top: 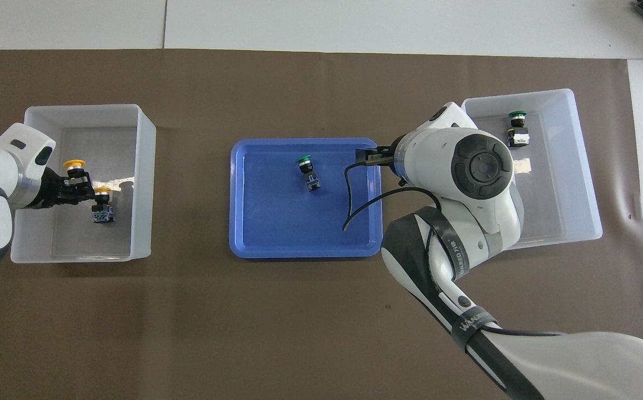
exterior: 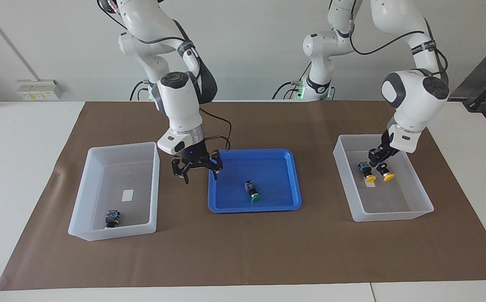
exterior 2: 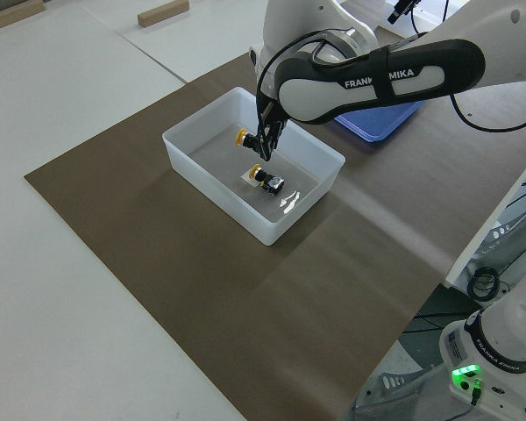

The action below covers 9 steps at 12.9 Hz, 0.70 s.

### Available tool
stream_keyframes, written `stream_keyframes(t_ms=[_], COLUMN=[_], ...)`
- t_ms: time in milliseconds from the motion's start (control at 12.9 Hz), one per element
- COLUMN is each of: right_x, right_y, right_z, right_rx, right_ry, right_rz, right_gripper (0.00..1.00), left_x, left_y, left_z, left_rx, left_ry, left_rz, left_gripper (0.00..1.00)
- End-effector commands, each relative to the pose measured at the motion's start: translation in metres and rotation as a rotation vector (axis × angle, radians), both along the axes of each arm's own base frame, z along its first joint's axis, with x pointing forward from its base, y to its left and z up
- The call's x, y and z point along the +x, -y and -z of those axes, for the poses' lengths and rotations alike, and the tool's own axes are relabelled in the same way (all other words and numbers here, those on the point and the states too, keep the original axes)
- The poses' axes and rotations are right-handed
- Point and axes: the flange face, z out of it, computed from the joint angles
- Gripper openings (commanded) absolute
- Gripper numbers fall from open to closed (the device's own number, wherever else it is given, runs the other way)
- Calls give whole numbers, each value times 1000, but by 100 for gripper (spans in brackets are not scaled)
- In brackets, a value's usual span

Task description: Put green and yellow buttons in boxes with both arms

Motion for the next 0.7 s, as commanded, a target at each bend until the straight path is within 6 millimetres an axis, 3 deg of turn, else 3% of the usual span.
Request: stream_keyframes(t_ms=[0, 154, 309, 386, 463, 618], right_x=[-2, -2, -12, -15, -20, -20], right_y=[-39, -56, -85, -95, -107, -132], right_z=[5, 18, 39, 50, 63, 76], right_rx=[36, 83, 114, 111, 104, 106], right_ry=[0, 28, 32, 26, 12, 18], right_rz=[12, 21, 12, -2, -18, -13], right_gripper=[100, 100, 100, 100, 100, 100], left_x=[-20, -23, -23, -23, -23, -19], left_y=[-16, -32, -33, -33, -33, -33], left_z=[20, 28, 29, 29, 29, 24], left_rx=[3, 6, 7, 7, 8, 7], left_ry=[8, -2, -3, -3, -2, 0], left_rz=[117, 157, 160, 160, 160, 160], left_gripper=[0, 0, 0, 25, 97, 100])
